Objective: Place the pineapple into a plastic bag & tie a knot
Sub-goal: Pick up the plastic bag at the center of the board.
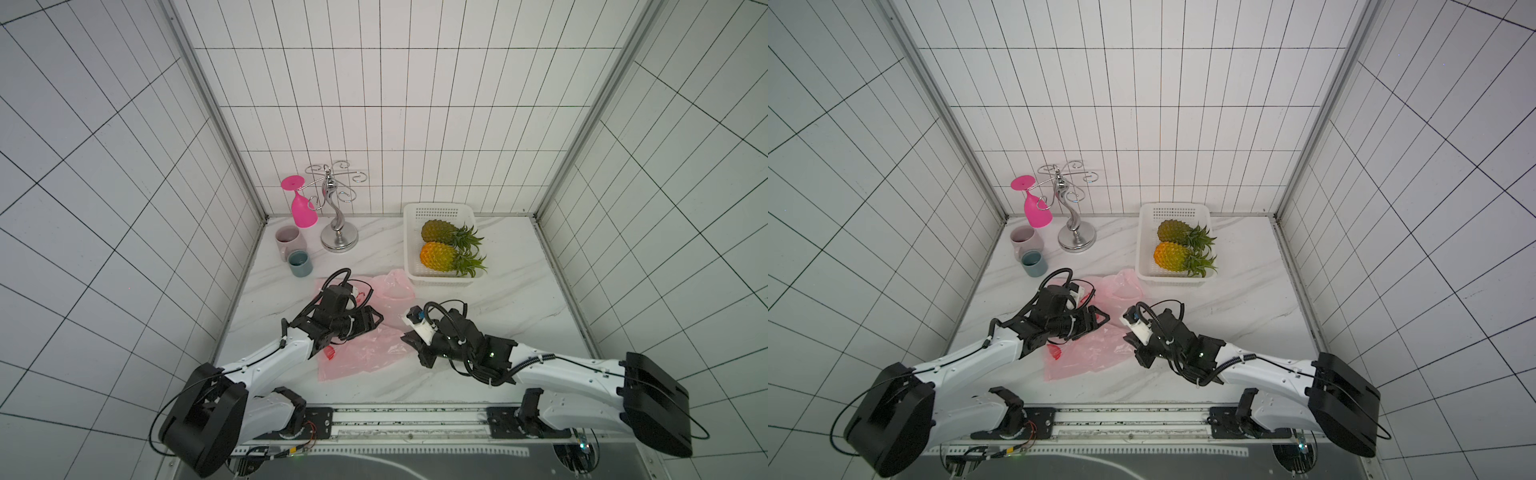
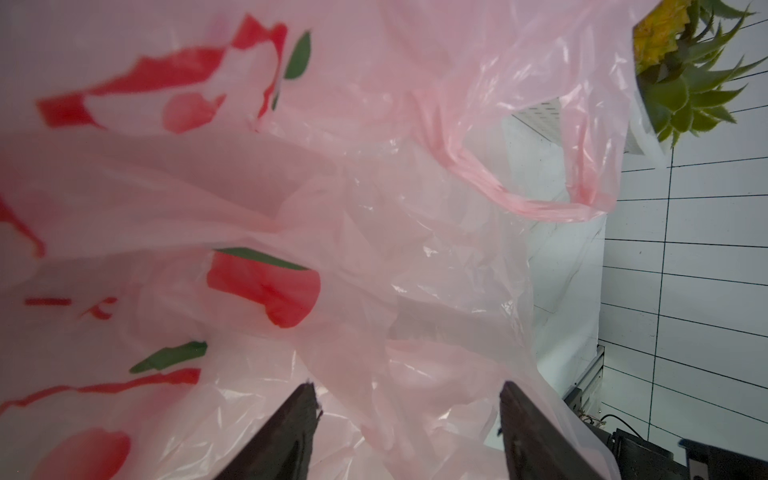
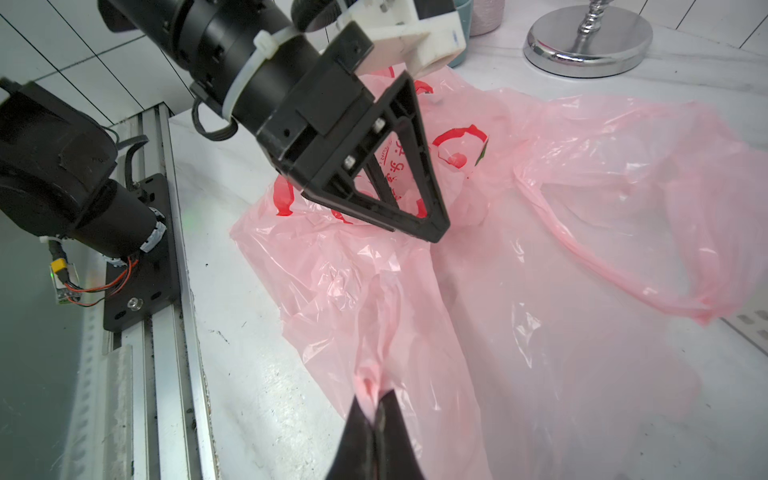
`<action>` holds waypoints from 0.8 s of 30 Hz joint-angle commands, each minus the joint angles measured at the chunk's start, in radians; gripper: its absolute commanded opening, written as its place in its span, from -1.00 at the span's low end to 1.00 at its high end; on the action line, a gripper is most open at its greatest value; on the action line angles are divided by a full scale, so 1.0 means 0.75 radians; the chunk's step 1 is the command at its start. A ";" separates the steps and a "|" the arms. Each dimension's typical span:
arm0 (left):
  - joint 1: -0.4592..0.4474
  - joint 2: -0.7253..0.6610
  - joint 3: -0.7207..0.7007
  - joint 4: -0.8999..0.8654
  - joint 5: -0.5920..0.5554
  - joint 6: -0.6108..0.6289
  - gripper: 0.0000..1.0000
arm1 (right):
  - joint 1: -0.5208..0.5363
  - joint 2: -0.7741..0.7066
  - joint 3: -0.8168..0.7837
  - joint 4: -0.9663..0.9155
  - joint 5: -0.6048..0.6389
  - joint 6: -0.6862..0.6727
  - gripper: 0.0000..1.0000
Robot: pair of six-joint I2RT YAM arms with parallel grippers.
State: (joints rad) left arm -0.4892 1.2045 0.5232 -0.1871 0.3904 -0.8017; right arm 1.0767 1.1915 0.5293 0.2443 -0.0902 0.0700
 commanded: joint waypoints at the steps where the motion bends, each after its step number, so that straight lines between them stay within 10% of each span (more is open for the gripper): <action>1: -0.003 0.058 -0.006 0.041 -0.009 -0.001 0.42 | 0.067 0.030 -0.055 0.025 0.157 -0.077 -1.00; 14: -0.002 0.192 0.008 0.143 -0.028 -0.009 0.30 | 0.235 0.080 -0.090 0.076 0.398 -0.152 -1.00; 24: 0.019 0.115 0.056 0.114 0.049 0.022 -0.97 | 0.243 0.007 -0.104 0.067 0.532 -0.107 -1.00</action>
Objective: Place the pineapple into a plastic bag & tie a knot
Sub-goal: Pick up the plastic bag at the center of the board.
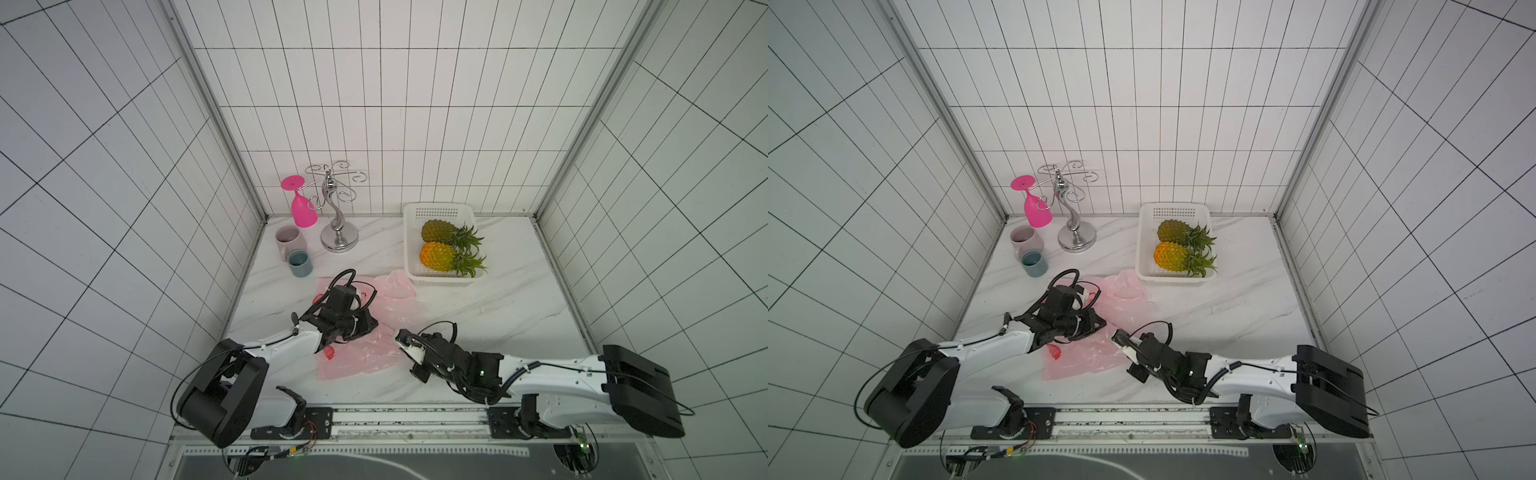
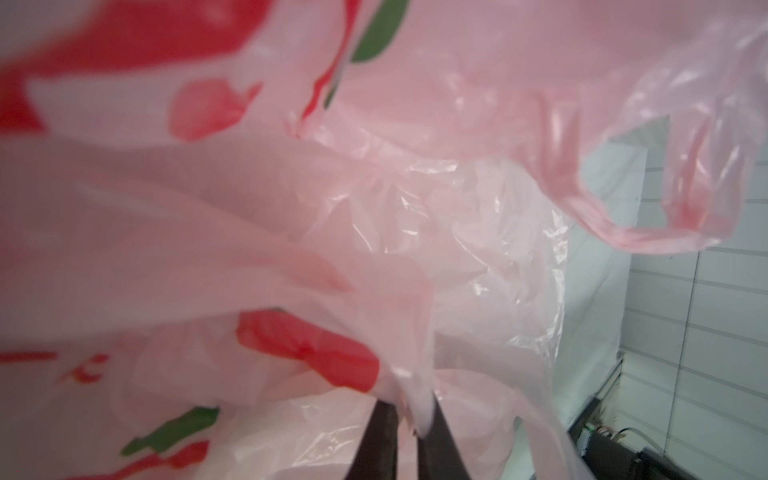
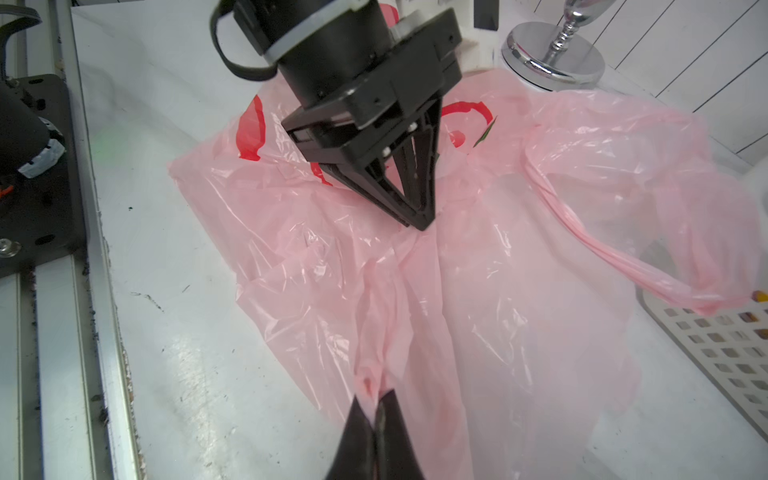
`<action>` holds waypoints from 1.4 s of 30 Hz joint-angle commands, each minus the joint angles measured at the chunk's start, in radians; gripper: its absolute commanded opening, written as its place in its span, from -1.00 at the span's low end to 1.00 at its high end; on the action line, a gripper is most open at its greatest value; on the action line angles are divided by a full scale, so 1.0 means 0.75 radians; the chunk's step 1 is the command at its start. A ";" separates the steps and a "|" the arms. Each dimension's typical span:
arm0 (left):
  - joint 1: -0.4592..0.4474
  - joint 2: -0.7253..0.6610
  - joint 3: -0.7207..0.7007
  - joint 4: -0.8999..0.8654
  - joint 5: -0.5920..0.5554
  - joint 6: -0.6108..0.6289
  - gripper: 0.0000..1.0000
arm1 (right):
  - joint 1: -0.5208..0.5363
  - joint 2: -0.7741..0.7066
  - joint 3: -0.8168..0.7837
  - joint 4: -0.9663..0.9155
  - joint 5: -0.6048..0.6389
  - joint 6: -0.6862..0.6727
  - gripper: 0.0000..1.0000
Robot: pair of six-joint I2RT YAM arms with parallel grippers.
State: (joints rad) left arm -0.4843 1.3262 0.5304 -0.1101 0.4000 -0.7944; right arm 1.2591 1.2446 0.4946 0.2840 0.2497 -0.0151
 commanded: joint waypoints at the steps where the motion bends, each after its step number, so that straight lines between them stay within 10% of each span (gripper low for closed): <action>1: 0.019 -0.066 0.051 -0.005 0.049 0.019 -1.00 | -0.010 -0.095 -0.056 0.012 0.080 0.015 -1.00; 13: 0.071 -0.282 0.197 -0.358 0.150 0.222 -1.00 | -0.553 -0.546 0.020 0.023 -0.425 0.317 0.43; 27: 0.080 -0.396 0.378 -0.577 0.203 0.400 -1.00 | -0.975 -0.159 0.318 -0.141 -0.638 0.573 0.35; 37: 0.082 -0.401 0.537 -0.722 0.249 0.501 -1.00 | -0.983 0.062 0.422 -0.079 -0.911 0.499 0.27; 42: 0.081 -0.419 0.592 -0.815 0.237 0.566 -1.00 | -1.008 0.015 0.489 -0.126 -0.738 0.472 0.36</action>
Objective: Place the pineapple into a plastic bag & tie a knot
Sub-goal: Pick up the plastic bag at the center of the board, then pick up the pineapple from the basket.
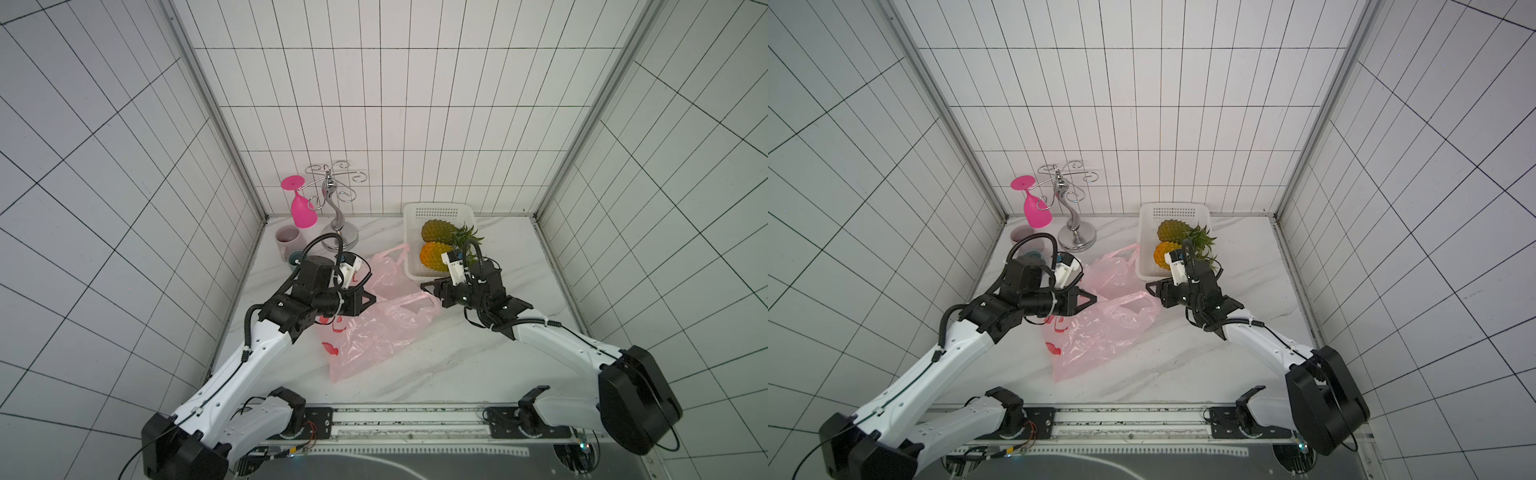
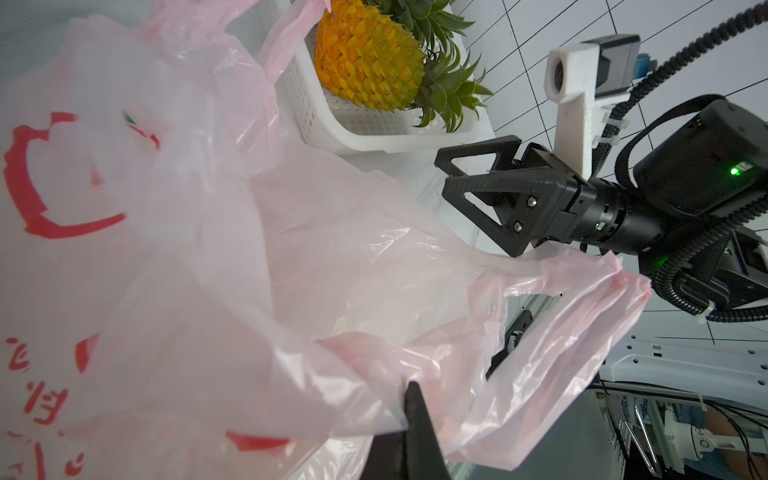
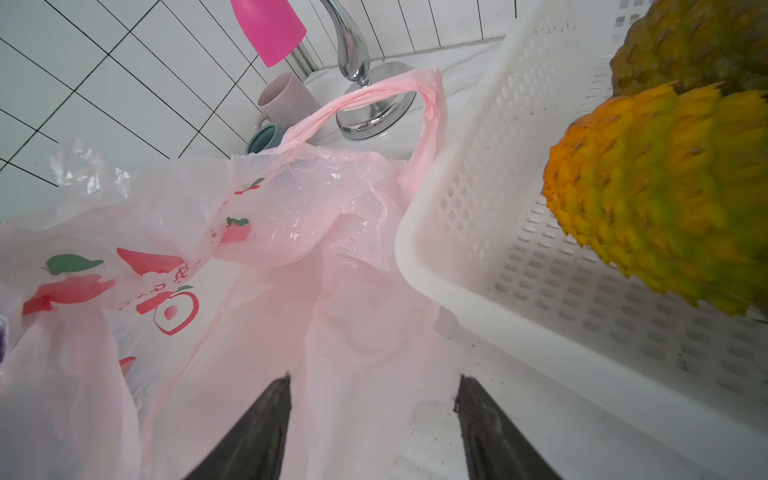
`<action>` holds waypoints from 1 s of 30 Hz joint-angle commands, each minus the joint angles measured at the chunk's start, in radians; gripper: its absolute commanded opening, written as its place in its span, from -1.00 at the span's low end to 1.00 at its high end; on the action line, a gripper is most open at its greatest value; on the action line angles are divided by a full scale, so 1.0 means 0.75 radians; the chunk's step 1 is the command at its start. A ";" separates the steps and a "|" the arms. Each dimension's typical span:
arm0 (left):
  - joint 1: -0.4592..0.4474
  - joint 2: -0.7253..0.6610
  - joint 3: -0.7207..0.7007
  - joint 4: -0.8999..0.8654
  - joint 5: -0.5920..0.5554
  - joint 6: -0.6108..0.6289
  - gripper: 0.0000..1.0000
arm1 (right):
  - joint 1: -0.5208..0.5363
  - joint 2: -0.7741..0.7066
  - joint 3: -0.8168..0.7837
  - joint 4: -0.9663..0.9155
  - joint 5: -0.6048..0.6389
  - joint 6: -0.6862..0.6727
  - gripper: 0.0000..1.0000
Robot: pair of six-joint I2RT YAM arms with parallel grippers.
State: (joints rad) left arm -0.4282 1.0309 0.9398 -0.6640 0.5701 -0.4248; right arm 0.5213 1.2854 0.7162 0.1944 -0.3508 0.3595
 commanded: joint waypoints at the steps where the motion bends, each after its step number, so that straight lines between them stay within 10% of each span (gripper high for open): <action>1: 0.007 -0.031 0.045 -0.083 0.003 0.077 -1.00 | -0.041 -0.044 0.227 -0.036 0.089 -0.039 0.38; 11: 0.009 -0.122 -0.058 0.018 -0.022 0.035 -1.00 | -0.368 0.027 0.553 -0.450 0.388 -0.112 0.74; 30: 0.008 -0.079 -0.200 0.085 0.029 0.049 -1.00 | -0.552 0.199 0.421 -0.426 0.112 -0.059 0.65</action>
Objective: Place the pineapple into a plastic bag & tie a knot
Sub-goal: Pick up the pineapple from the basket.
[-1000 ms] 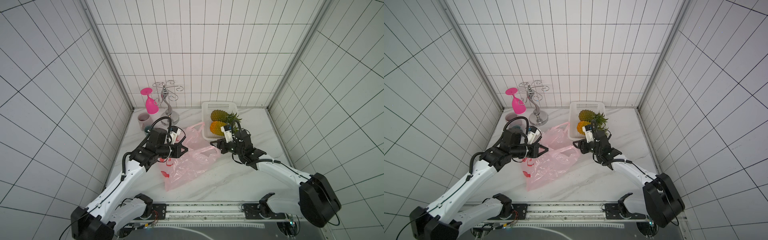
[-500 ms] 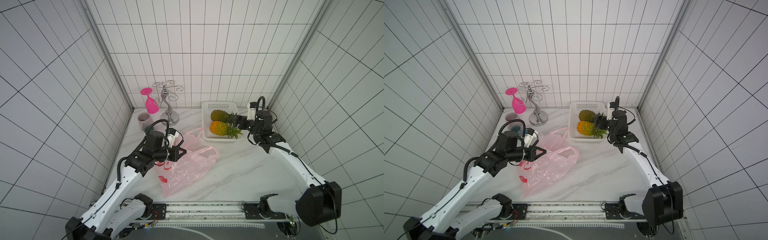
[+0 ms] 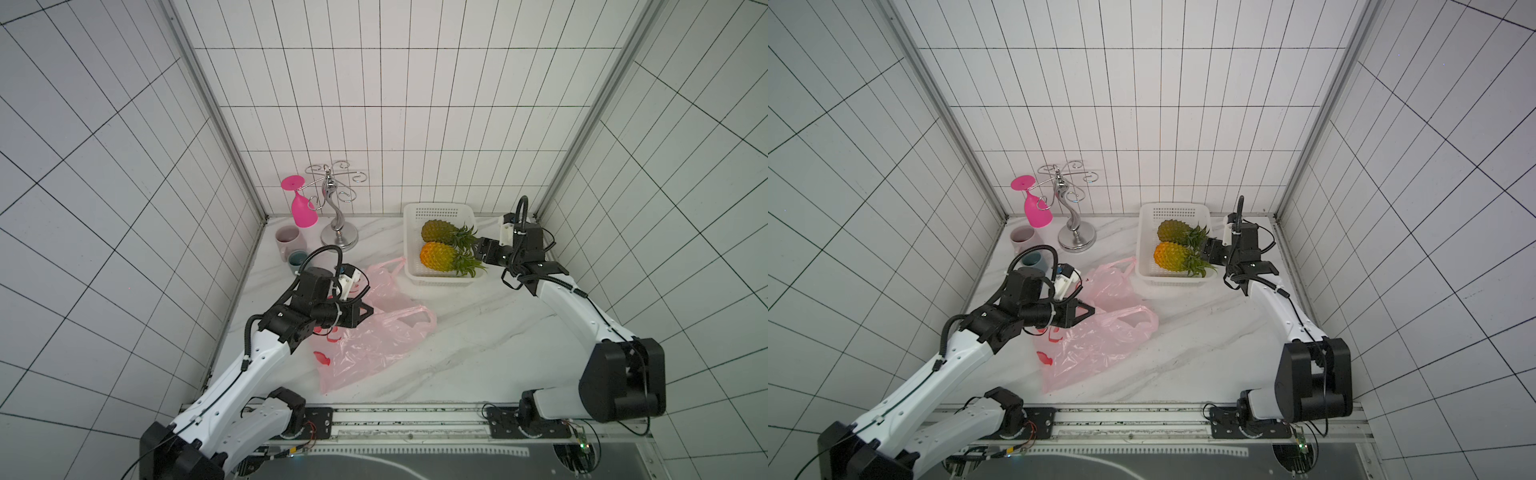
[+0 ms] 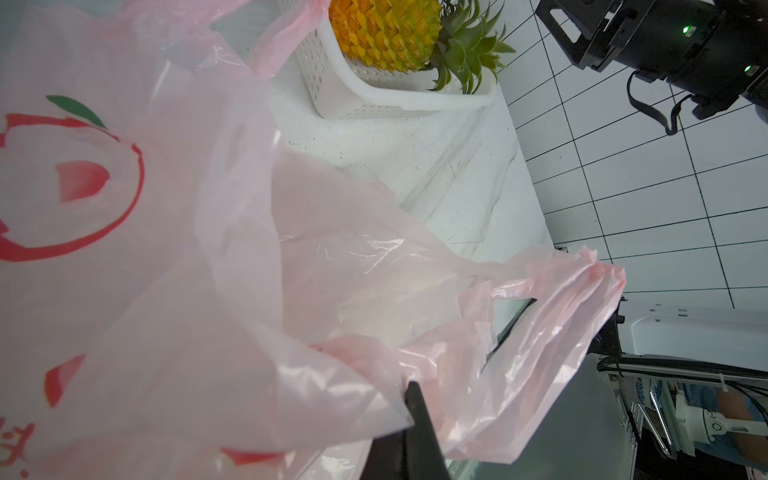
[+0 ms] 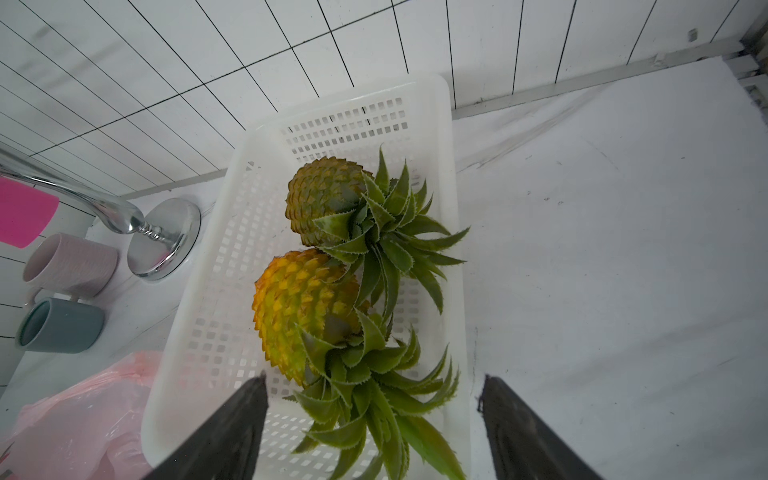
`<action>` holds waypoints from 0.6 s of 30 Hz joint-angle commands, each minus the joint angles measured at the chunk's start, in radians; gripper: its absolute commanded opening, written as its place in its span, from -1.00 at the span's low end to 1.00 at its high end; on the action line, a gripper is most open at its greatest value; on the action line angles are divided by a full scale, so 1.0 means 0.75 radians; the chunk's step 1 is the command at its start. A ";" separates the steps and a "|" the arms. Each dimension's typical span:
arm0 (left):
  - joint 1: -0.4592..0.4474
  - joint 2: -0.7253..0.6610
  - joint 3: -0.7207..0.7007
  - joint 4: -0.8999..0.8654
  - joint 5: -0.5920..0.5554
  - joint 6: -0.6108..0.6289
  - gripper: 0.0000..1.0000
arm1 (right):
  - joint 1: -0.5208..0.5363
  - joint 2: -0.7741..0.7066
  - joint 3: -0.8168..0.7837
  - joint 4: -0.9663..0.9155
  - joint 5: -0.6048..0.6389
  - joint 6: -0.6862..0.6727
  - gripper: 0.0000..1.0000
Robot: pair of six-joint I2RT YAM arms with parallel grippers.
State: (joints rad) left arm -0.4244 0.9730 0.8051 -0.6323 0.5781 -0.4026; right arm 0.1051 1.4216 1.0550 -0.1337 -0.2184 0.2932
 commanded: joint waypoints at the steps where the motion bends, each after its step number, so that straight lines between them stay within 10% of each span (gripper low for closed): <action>1: 0.003 -0.004 -0.024 0.045 0.016 0.019 -1.00 | 0.005 0.021 -0.042 0.020 -0.077 0.039 0.64; 18: 0.004 0.006 -0.036 0.060 0.017 0.019 -1.00 | 0.084 0.091 -0.162 0.059 0.013 0.115 0.37</action>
State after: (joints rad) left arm -0.4244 0.9764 0.7830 -0.6048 0.5793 -0.4026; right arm 0.1642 1.4734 0.9813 -0.1047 -0.2348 0.3599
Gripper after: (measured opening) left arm 0.047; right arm 0.693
